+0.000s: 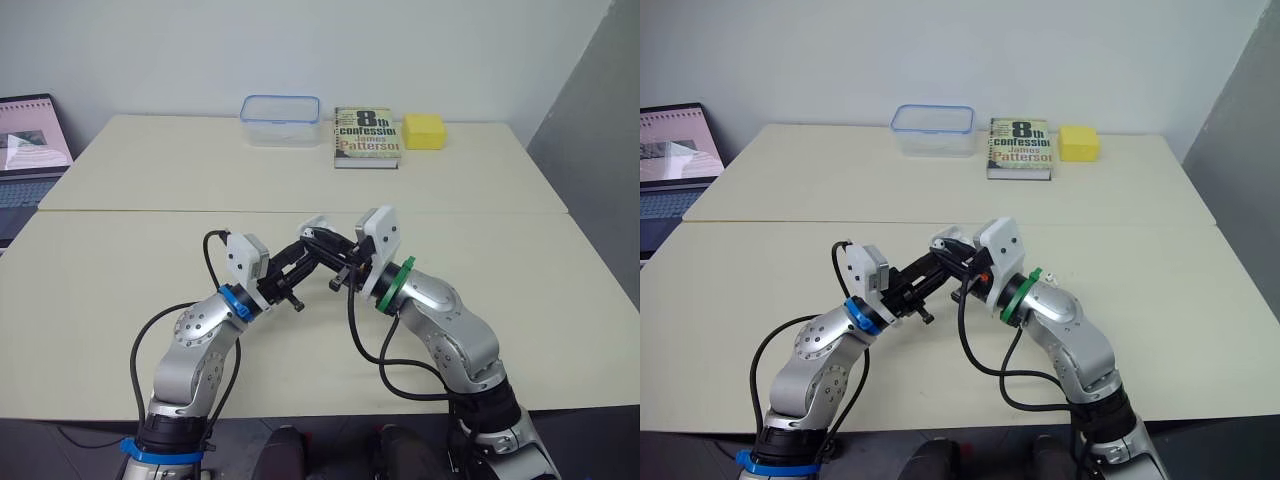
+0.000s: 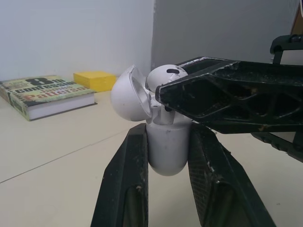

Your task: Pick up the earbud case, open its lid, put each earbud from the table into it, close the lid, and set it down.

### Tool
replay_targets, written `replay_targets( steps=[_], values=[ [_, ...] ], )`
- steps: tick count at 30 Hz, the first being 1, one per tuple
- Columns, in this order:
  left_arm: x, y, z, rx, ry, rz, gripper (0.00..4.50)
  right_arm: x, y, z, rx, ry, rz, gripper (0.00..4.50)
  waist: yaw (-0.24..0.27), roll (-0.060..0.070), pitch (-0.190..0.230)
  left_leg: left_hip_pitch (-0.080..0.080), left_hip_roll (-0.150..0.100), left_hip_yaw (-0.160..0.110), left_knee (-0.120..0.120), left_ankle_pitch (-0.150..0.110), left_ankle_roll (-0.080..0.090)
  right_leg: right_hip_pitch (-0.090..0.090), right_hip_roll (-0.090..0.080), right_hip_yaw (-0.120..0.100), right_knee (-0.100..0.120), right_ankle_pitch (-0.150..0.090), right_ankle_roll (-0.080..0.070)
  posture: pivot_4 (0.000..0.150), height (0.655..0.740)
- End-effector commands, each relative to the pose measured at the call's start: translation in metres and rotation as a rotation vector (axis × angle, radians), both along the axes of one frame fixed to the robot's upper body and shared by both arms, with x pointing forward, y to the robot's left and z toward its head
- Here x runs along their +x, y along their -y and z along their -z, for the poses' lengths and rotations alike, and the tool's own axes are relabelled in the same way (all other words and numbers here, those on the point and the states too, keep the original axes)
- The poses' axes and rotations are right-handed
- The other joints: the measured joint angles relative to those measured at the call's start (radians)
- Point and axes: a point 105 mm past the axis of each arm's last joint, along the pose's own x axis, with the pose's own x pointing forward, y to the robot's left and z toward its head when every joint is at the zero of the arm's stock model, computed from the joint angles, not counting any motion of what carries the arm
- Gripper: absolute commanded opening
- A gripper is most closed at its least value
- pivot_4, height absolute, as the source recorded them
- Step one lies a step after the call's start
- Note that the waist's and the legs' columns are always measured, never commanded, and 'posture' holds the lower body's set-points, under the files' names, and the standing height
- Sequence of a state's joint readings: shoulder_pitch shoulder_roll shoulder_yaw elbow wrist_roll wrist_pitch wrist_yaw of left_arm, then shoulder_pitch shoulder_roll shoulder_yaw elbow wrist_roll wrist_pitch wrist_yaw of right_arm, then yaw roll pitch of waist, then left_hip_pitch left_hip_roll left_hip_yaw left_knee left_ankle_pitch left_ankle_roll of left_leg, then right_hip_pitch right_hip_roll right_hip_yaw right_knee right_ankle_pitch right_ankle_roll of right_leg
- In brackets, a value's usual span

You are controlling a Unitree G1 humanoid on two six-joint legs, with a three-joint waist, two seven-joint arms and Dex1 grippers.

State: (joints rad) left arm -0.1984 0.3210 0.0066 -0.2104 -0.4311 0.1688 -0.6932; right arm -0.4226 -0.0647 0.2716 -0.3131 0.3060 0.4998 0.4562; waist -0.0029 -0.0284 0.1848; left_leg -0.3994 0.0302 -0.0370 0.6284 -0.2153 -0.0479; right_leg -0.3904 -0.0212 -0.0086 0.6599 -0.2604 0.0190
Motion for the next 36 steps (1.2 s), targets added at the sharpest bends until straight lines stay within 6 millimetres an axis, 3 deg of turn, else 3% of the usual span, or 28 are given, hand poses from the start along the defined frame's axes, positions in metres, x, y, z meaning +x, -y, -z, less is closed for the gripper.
replay_targets(
  steps=[1, 5, 13, 17, 21, 25, 31, 36],
  values=[
    [-0.003, 0.002, -0.013, -0.007, 0.062, 0.015, 0.77, -0.007, -0.005, -0.001, -0.010, 0.009, -0.034, 0.40, 0.000, 0.000, 0.000, 0.000, 0.000, 0.000, 0.000, 0.000, 0.000, 0.000, 0.000, 0.000, 0.000, 0.000, 0.000, 0.150, 0.7400],
    [-0.003, 0.003, -0.014, 0.001, 0.069, 0.022, 0.77, -0.007, -0.005, 0.002, -0.018, -0.016, -0.043, 0.40, 0.000, 0.000, 0.000, 0.000, 0.000, 0.000, 0.000, 0.000, 0.000, 0.000, 0.000, 0.000, 0.000, 0.000, 0.000, 0.150, 0.7400],
    [-0.003, 0.003, -0.015, 0.010, 0.078, 0.022, 0.77, -0.002, 0.000, 0.002, -0.039, -0.018, 0.008, 3.15, 0.000, 0.000, 0.000, 0.000, 0.000, 0.000, 0.000, 0.000, 0.000, 0.000, 0.000, 0.000, 0.000, 0.000, 0.000, 0.150, 0.7400],
    [-0.003, 0.003, -0.015, 0.011, 0.074, 0.019, 0.77, -0.001, 0.002, -0.007, -0.019, 0.004, 0.018, 4.50, 0.000, 0.000, 0.000, 0.000, 0.000, 0.000, 0.000, 0.000, 0.000, 0.000, 0.000, 0.000, 0.000, 0.000, 0.000, 0.150, 0.7400],
    [-0.003, 0.002, -0.014, 0.009, 0.069, 0.008, 0.77, -0.007, 0.008, -0.017, -0.015, 0.041, -0.010, 4.50, 0.000, 0.000, 0.000, 0.000, 0.000, -0.001, 0.000, 0.000, 0.000, 0.000, 0.000, -0.001, 0.000, 0.000, -0.001, 0.150, 0.7400],
    [-0.001, -0.001, -0.013, 0.009, 0.062, -0.006, 0.77, -0.014, 0.033, -0.028, -0.030, 0.077, -0.021, 4.50, 0.000, 0.000, 0.000, -0.001, 0.000, -0.001, 0.000, 0.000, 0.000, 0.000, 0.000, 0.000, -0.001, 0.000, -0.001, 0.150, 0.7400],
    [-0.001, -0.003, -0.011, 0.012, 0.059, -0.021, 0.77, -0.021, 0.093, -0.042, -0.125, 0.096, 0.014, 4.50, 0.001, 0.000, 0.000, -0.001, 0.000, 0.000, -0.001, 0.000, 0.000, 0.000, -0.001, -0.001, -0.002, -0.001, -0.001, 0.150, 0.7400],
    [0.001, -0.010, -0.010, 0.020, 0.065, -0.051, 0.77, -0.032, 0.175, -0.016, -0.428, -0.011, 0.125, 4.50, 0.010, 0.001, 0.001, -0.002, -0.001, -0.001, -0.001, 0.000, 0.000, 0.000, -0.001, -0.002, -0.004, -0.002, -0.002, 0.150, 0.7400]
  ],
)
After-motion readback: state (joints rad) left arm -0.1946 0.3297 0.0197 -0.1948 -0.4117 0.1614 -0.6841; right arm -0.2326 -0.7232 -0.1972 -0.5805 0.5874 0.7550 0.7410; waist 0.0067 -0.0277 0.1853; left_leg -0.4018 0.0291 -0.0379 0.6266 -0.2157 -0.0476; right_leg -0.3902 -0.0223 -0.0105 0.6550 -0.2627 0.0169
